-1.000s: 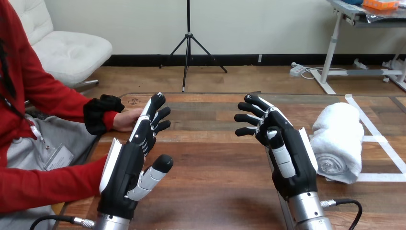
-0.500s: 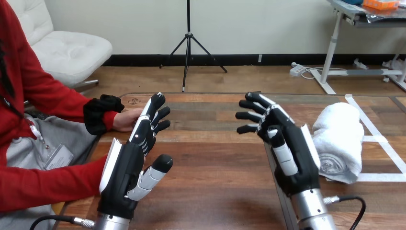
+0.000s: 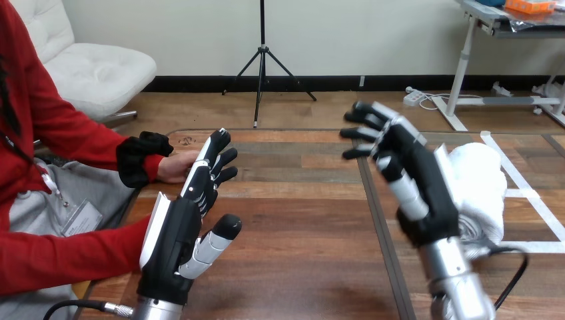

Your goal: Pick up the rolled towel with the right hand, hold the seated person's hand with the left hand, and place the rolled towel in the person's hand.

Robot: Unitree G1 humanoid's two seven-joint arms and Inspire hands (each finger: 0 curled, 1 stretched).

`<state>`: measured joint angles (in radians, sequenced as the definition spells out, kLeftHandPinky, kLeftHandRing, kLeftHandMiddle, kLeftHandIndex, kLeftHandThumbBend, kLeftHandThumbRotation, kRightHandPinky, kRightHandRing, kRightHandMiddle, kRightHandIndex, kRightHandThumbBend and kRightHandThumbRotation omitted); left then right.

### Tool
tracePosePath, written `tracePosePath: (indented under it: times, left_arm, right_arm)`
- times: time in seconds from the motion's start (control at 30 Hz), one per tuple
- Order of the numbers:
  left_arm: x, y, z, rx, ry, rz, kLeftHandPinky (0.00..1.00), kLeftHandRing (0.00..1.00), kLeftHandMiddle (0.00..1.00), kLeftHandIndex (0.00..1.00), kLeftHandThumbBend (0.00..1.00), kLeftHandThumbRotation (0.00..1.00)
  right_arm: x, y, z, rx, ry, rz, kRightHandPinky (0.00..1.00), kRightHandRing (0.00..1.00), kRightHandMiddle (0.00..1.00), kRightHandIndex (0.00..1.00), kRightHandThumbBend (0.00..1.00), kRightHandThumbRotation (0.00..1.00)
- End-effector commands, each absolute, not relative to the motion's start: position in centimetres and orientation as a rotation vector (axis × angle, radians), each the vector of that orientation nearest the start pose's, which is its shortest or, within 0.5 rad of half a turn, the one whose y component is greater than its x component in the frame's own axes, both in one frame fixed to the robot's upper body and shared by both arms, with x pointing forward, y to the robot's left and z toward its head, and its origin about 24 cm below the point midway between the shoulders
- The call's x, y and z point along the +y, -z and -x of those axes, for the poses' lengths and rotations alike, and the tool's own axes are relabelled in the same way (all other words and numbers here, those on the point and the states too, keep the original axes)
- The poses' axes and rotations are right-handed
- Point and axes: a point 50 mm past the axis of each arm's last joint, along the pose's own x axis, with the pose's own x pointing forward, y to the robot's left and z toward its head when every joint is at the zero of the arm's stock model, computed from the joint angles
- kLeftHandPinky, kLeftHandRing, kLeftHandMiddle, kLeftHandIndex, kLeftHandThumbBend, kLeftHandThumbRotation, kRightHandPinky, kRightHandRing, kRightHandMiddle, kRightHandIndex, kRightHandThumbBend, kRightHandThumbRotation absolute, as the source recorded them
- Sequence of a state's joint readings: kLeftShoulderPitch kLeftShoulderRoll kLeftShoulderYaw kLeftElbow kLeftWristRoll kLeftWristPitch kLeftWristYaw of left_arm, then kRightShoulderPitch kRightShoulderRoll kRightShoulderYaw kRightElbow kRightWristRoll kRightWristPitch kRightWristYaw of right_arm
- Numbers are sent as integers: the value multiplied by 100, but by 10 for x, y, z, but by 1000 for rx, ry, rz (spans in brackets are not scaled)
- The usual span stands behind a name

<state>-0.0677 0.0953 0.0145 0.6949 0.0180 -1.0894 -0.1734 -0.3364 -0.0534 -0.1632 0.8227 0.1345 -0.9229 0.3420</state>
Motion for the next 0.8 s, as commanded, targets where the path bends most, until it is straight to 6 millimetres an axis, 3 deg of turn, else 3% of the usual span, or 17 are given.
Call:
tracePosePath:
  times: [0.0, 0.53, 0.77]
  left_arm:
    - [154, -23, -238, -536, 218, -145, 87, 93, 97, 96, 100, 90]
    - [150, -23, -239, -543, 223, -129, 87, 93, 97, 97, 100, 89]
    - [148, -24, -239, -545, 220, -126, 88, 93, 97, 97, 100, 89]
  right_arm:
    - [-177, -72, -299, -565, -142, 54, 55, 73, 79, 81, 100, 75]
    - [-202, -109, -313, -613, -10, 159, 61, 78, 84, 85, 100, 76]
    - [-212, -118, -317, -603, 56, 189, 68, 82, 86, 87, 100, 76]
